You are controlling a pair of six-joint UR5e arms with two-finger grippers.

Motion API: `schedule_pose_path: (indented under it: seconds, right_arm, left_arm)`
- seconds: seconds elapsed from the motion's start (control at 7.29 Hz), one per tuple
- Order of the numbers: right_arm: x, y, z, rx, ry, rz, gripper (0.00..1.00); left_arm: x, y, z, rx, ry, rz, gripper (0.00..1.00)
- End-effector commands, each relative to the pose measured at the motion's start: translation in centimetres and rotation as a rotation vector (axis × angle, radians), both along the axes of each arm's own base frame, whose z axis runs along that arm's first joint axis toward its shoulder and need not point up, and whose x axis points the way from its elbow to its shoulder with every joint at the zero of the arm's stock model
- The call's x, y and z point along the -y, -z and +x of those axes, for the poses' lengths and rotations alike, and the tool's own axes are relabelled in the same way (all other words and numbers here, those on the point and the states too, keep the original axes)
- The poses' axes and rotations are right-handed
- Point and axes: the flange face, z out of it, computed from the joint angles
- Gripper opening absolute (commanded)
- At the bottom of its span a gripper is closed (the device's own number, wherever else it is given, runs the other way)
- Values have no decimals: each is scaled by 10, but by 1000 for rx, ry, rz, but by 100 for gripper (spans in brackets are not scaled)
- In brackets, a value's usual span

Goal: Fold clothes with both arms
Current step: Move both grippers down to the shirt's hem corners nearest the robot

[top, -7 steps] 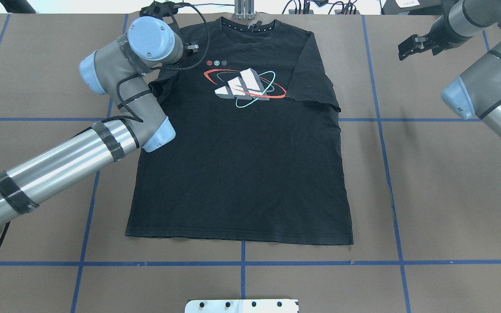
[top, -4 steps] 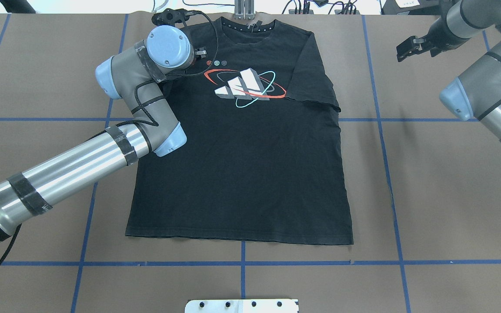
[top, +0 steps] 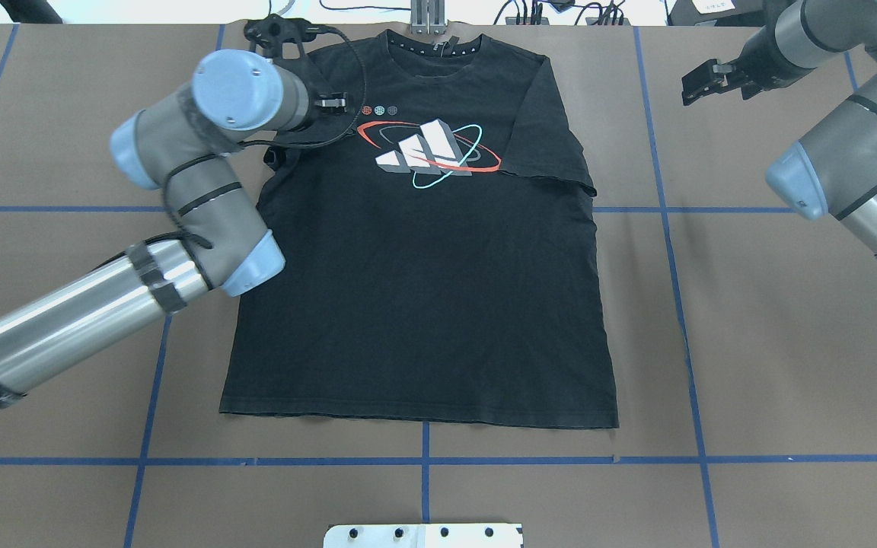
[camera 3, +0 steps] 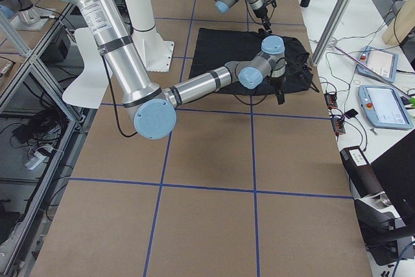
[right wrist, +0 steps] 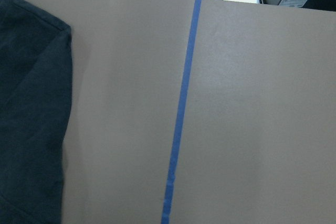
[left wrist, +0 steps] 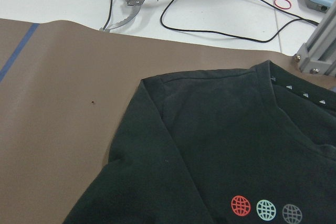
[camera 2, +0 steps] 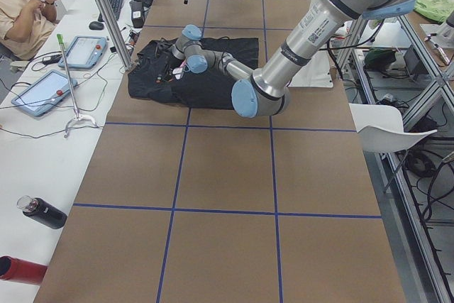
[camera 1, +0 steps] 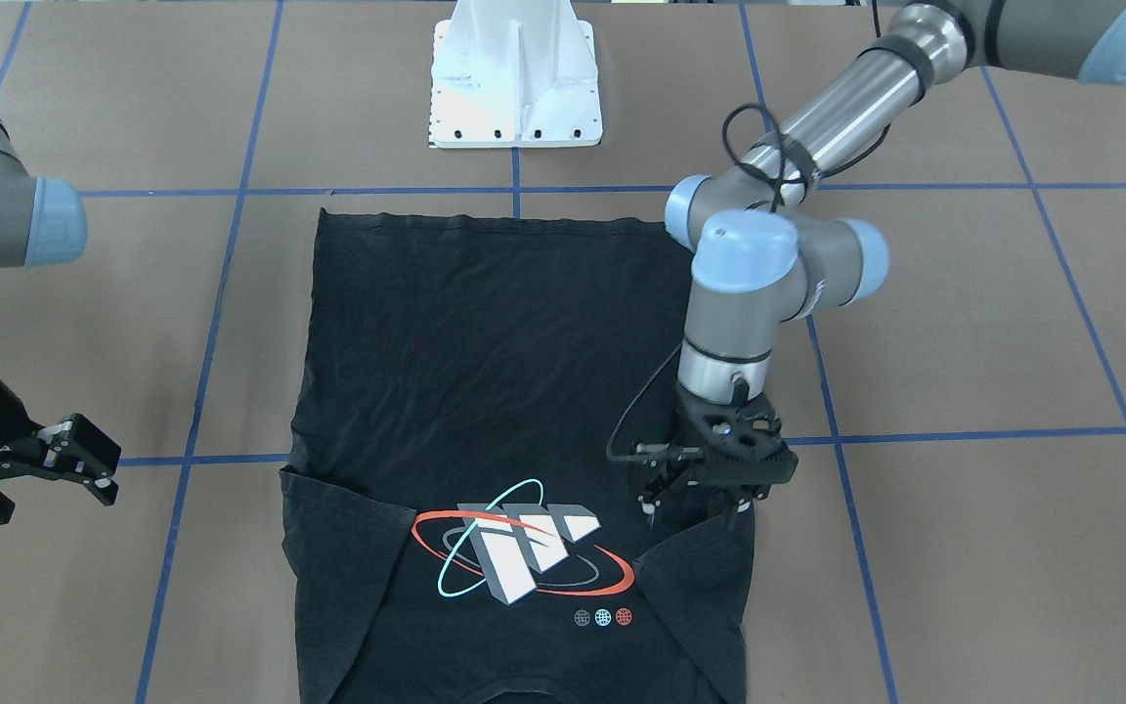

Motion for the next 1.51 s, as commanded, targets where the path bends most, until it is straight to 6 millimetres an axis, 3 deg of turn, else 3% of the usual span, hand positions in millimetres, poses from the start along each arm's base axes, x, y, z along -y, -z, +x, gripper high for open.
schedule_pose_path:
  seconds: [0.0,0.14,0.27,0.55,0.69,0.82,1.1,1.37]
  right_arm:
    - [-78,28,-31,64,-56,-32,100]
    - [-125,27,-49,68,-72,-50,100]
    - [-176,31,-66,76,-95,-58,100]
    - [-289,34,-92,85,-102,-91,100]
    - [-331,27,-107,68,-111,-96,100]
    - [-355,23,-109,59,-114,-102,100]
    - [-363,22,-106,52,-113,-99,100]
    - [-363,23,-106,55,-113,-98,100]
  left_arm:
    - [-77,-11,-70,-46,-80,85,100]
    - [-111,-11,-90,-93,-152,83,100]
    - [-145,-15,-98,-122,-211,77,100]
    - [-223,-49,-89,-137,-243,-14,100]
    - [-257,-65,-74,-121,-231,-45,100]
    - [-288,-77,-59,-123,-246,-96,100]
    - [-341,-109,-35,-108,-269,-175,100]
    - [-354,-115,-24,-104,-285,-204,100]
